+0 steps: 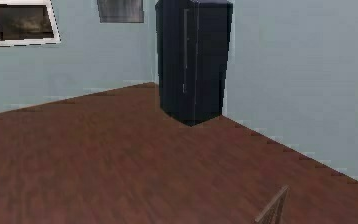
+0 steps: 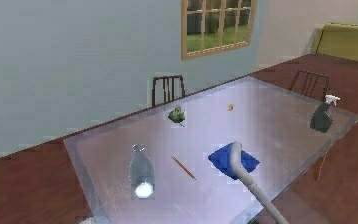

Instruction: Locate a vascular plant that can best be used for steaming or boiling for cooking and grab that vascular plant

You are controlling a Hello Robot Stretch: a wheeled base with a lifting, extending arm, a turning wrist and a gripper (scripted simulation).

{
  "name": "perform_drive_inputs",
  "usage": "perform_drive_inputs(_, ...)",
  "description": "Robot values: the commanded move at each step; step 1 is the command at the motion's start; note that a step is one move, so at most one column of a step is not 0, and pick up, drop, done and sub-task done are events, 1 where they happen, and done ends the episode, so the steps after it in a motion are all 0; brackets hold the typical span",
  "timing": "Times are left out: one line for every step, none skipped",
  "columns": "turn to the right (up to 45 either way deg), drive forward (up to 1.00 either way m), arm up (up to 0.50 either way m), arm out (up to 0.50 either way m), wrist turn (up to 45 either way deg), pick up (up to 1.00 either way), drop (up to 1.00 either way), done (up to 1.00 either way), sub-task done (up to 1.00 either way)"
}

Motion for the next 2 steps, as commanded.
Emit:
perform_drive_inputs(0.0,0.6,0.0,0.0,0.0,0.0,0.0,0.0,0.0)
perform_drive_inputs(45.0,0.0,0.0,0.0,0.0,0.0,0.0,0.0,0.0)
